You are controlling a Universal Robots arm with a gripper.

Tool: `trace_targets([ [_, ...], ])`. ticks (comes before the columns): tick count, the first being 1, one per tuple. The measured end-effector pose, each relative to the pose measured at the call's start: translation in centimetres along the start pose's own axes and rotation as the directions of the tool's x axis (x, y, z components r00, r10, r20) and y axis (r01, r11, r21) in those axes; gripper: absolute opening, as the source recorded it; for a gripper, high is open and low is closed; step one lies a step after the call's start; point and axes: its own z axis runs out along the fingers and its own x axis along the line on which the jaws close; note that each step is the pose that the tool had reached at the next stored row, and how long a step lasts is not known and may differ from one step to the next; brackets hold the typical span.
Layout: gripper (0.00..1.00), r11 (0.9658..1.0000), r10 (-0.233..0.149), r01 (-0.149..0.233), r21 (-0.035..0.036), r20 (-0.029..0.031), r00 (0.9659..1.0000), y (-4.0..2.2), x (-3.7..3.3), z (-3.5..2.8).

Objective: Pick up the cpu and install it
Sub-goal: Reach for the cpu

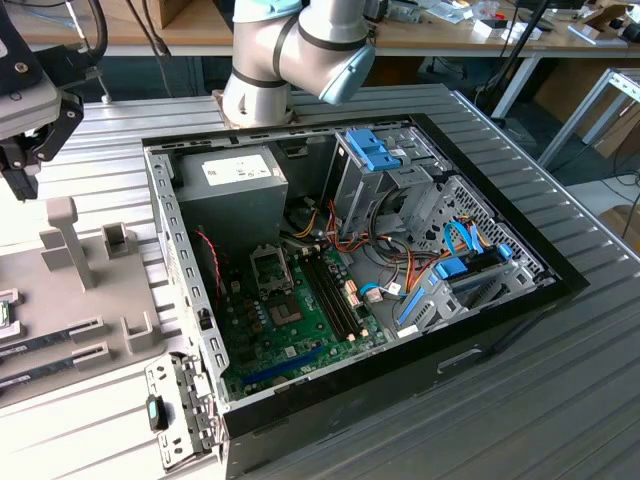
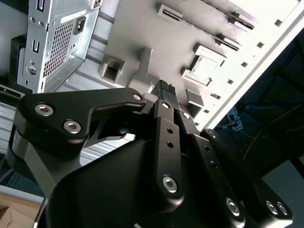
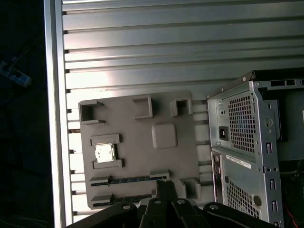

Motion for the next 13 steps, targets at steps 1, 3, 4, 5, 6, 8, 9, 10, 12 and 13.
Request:
trace_targets([
  [1, 0.11, 1.0, 0.0, 0.0, 0.0, -0.0001, 1.0, -0.01, 0.07, 0.01],
  [3, 0.11, 1.0, 0.0, 0.0, 0.0, 0.0001, 1.0, -0.01, 0.17, 0.03],
  [4, 0.11, 1.0, 0.0, 0.0, 0.0, 0.0, 1.0, -0.02, 0.21, 0.04],
  [5, 0.11, 1.0, 0.0, 0.0, 0.0, 0.0, 1.0, -0.02, 0.28, 0.05],
  [6, 0.11, 1.0, 0.0, 0.0, 0.0, 0.0, 1.0, -0.03, 0.33, 0.06],
  [8, 0.11, 1.0, 0.0, 0.0, 0.0, -0.0001, 1.0, -0.04, 0.43, 0.07],
  [9, 0.11, 1.0, 0.0, 0.0, 0.0, 0.0, 1.0, -0.04, 0.49, 0.09],
  [10, 0.11, 1.0, 0.0, 0.0, 0.0, -0.0001, 1.0, -0.04, 0.53, 0.09],
  [12, 0.11, 1.0, 0.0, 0.0, 0.0, -0.0001, 1.0, -0.05, 0.65, 0.11],
  [13, 0.11, 1.0, 0.0, 0.0, 0.0, 0.0, 1.0, -0.06, 0.69, 0.12],
])
